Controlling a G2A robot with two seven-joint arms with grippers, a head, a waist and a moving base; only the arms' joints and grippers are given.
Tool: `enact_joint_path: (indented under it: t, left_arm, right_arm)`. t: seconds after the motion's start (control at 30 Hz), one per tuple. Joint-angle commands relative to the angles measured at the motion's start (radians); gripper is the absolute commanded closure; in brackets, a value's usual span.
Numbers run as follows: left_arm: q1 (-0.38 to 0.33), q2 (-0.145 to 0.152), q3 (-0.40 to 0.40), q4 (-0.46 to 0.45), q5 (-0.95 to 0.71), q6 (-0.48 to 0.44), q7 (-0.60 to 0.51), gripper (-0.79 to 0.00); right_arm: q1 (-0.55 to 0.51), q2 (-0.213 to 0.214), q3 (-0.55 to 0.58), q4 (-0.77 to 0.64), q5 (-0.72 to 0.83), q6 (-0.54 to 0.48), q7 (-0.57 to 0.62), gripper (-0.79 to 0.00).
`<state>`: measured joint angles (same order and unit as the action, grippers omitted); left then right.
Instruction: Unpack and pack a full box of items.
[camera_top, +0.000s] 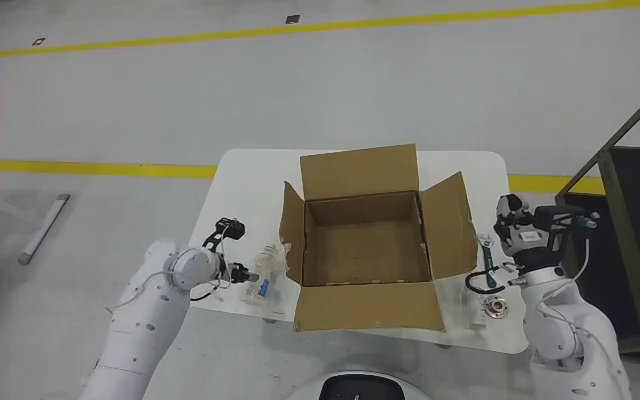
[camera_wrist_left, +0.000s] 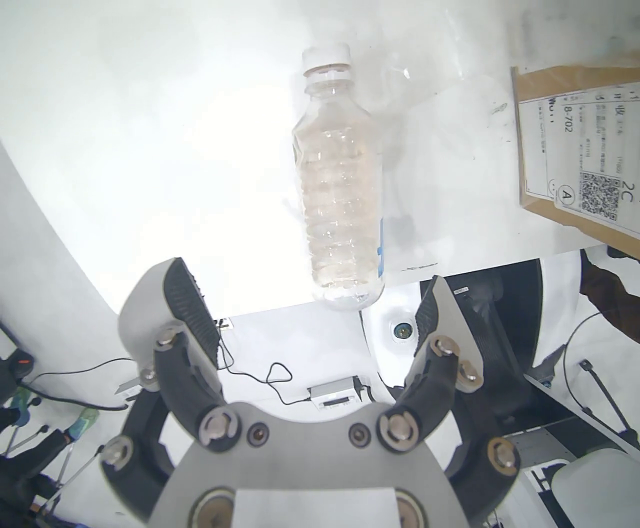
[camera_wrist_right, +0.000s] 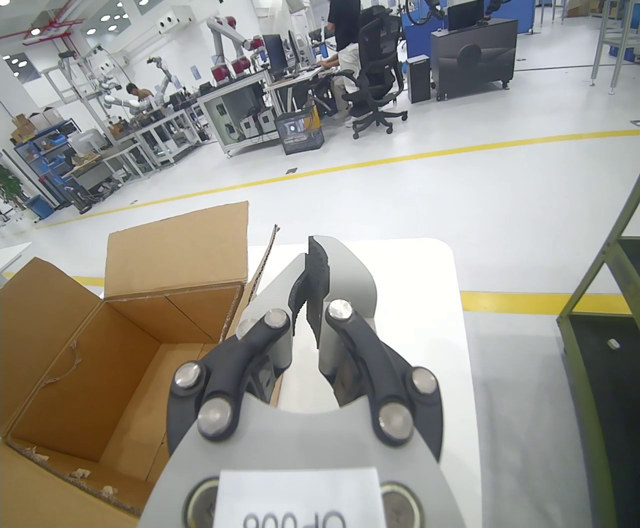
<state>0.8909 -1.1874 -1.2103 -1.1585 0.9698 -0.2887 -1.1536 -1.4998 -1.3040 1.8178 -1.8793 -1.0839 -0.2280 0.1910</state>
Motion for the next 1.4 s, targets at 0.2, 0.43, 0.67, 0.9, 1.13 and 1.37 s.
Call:
enact_joint_path:
  t: [0.2, 0.43, 0.67, 0.9, 1.13, 1.37]
  left_arm:
    - [-0.124, -0.037, 0.118, 0.246, -0.033, -0.065, 0.048, -0.785]
    - [-0.196, -0.077, 0.223, 0.396, -0.002, -0.086, 0.131, -0.785]
    - [-0.244, -0.117, 0.299, 0.539, 0.017, -0.091, 0.204, -0.785]
    - [-0.29, -0.147, 0.337, 0.633, 0.008, -0.116, 0.25, -0.785]
    - [-0.308, -0.162, 0.364, 0.665, 0.034, -0.14, 0.293, -0.573]
    - [-0.31, -0.169, 0.395, 0.65, 0.088, -0.169, 0.335, -0.132]
  right_arm:
    - [-0.027, 0.004, -0.002, -0.021, 0.0, 0.013, 0.011, 0.0]
    - [-0.04, 0.007, 0.003, -0.031, 0.003, 0.022, 0.019, 0.0]
    - [-0.054, 0.011, 0.01, -0.038, 0.012, 0.028, 0.031, 0.0]
    - [-0.058, 0.014, 0.0, -0.037, 0.014, 0.033, 0.033, 0.0]
    - [-0.048, 0.017, -0.011, -0.027, 0.02, 0.035, 0.038, 0.0]
    - [-0.04, 0.02, -0.021, -0.017, 0.023, 0.035, 0.039, 0.0]
